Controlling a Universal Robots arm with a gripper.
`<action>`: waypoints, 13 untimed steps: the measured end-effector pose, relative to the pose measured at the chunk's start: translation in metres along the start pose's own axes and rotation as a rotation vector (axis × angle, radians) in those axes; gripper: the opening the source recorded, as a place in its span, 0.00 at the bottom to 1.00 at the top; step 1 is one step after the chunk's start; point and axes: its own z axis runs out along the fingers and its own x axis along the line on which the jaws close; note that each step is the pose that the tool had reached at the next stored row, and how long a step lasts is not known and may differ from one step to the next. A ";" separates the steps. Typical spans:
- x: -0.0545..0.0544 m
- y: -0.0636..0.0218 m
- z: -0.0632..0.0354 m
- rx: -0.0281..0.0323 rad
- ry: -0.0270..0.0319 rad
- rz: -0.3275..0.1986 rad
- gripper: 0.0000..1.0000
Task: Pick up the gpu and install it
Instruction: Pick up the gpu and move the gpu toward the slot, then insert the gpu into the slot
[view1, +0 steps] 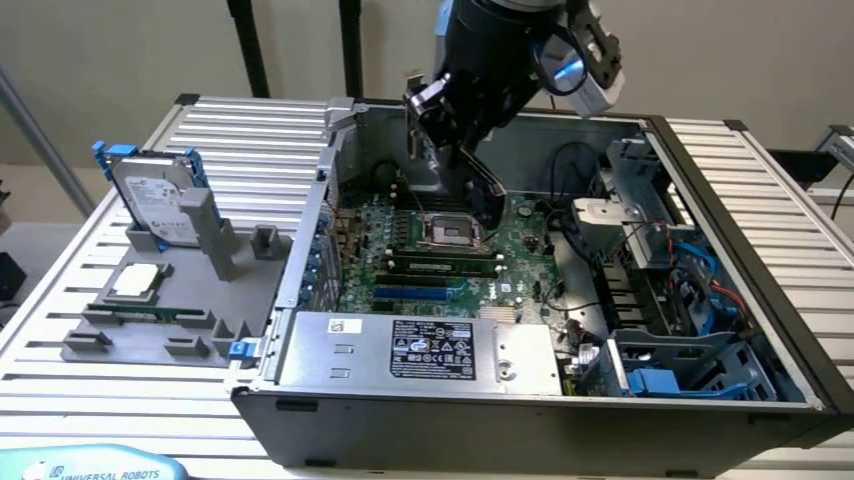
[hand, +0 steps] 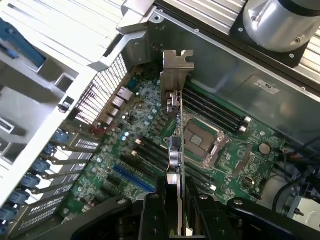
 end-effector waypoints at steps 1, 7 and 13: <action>0.000 -0.0002 0.0009 -0.0003 0.0046 -0.018 0.26; 0.000 -0.0015 0.0060 -0.0024 0.0316 -0.123 0.26; 0.000 -0.0029 0.0111 -0.0043 0.0590 -0.228 0.26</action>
